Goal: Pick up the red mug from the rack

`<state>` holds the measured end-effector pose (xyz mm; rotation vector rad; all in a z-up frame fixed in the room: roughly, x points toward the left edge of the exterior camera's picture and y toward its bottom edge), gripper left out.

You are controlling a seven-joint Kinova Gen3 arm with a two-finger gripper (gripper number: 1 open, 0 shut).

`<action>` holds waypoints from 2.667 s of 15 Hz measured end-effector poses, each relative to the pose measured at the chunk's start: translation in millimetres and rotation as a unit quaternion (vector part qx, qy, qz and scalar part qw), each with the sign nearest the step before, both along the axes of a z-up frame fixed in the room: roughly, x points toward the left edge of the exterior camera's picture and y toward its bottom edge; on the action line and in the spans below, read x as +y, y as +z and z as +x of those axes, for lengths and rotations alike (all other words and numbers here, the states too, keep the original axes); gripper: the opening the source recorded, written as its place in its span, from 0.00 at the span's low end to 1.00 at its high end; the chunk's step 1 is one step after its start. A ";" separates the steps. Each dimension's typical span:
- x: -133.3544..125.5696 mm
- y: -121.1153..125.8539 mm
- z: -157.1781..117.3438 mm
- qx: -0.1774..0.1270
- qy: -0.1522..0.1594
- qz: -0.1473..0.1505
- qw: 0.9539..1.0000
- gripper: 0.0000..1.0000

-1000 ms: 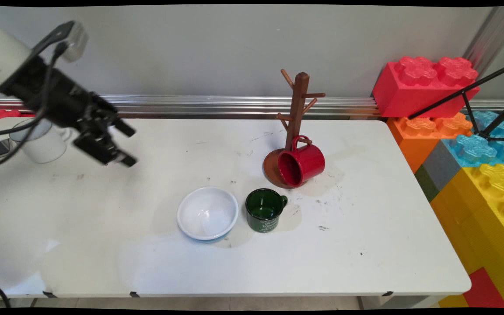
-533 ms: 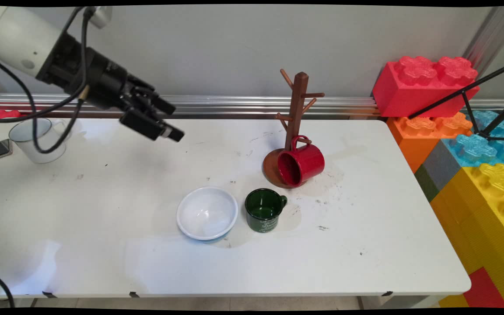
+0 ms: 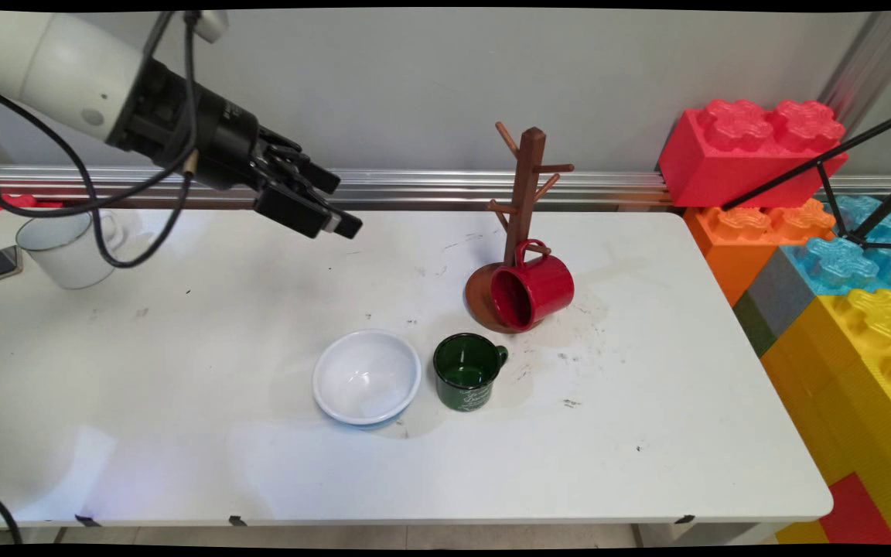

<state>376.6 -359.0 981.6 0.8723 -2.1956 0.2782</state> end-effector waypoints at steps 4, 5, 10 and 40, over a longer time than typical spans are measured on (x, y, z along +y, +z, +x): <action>-3.1 -12.2 -15.0 0.005 0.016 0.011 1.000 1.00; -3.6 -16.8 -21.2 0.009 0.022 0.017 1.000 1.00; -4.3 -44.2 -60.0 0.024 0.051 0.045 0.997 1.00; -48.3 -156.0 -202.1 0.041 0.123 0.056 0.990 1.00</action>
